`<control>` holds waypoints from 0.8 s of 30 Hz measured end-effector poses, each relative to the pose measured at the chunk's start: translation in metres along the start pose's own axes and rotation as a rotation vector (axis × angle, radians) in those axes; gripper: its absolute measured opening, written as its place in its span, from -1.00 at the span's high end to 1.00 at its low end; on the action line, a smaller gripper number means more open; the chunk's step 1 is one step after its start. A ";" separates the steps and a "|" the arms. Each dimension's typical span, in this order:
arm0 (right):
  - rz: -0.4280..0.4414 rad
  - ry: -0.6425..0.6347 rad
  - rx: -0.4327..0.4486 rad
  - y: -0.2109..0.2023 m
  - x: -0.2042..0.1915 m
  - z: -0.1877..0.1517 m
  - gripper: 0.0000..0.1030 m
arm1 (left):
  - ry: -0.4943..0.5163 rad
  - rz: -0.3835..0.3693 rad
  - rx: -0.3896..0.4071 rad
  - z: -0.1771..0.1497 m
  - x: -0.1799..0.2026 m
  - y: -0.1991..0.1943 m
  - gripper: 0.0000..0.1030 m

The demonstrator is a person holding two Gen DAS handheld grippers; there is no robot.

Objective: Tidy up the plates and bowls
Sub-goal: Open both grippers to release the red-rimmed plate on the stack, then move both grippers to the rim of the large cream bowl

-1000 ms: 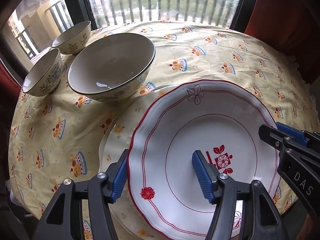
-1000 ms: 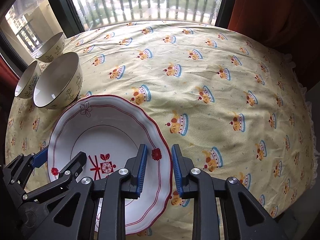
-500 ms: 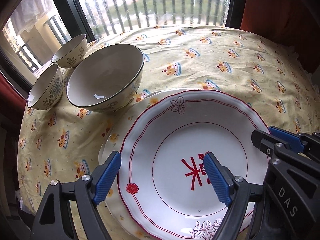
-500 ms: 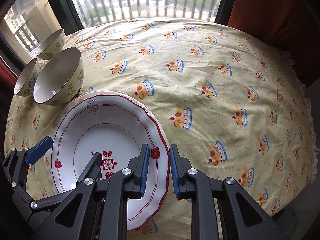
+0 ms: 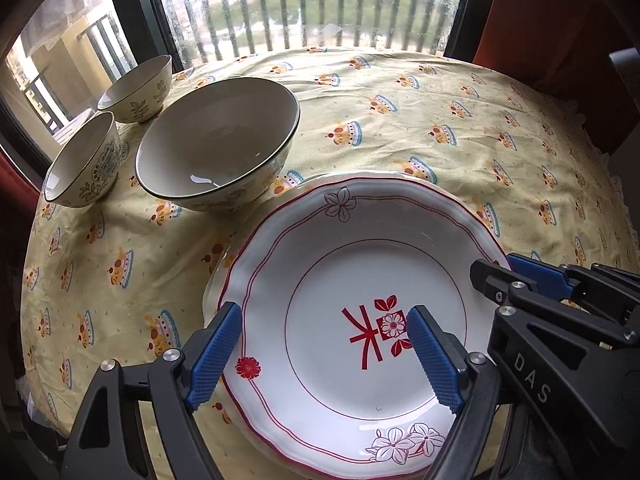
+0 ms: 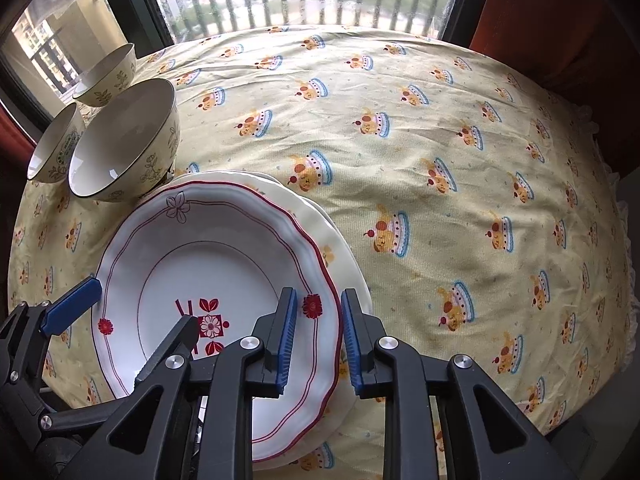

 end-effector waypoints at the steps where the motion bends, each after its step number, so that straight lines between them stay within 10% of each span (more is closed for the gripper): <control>1: 0.002 0.012 0.005 0.000 0.001 0.000 0.48 | 0.003 -0.001 0.004 0.000 0.000 -0.001 -0.67; 6: 0.005 0.082 0.002 -0.001 0.003 -0.002 0.39 | 0.022 -0.055 0.010 -0.002 0.002 -0.002 -0.69; 11: 0.023 0.102 0.029 -0.011 -0.002 -0.008 -0.38 | 0.011 -0.093 0.014 -0.006 -0.001 -0.006 -0.80; 24: 0.119 0.017 0.076 -0.035 -0.014 0.011 -0.56 | -0.123 -0.015 0.053 0.007 -0.022 -0.026 -0.87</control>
Point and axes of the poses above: each gripper's, at about its wrist camera, not at the fingertips, and y roughly the way its jaws point, x to its right, z to its top, the point moved 5 cm from there along y, roughly the way its jaws point, and after that the axes turned 14 degrees about y, right-handed, at the moved point
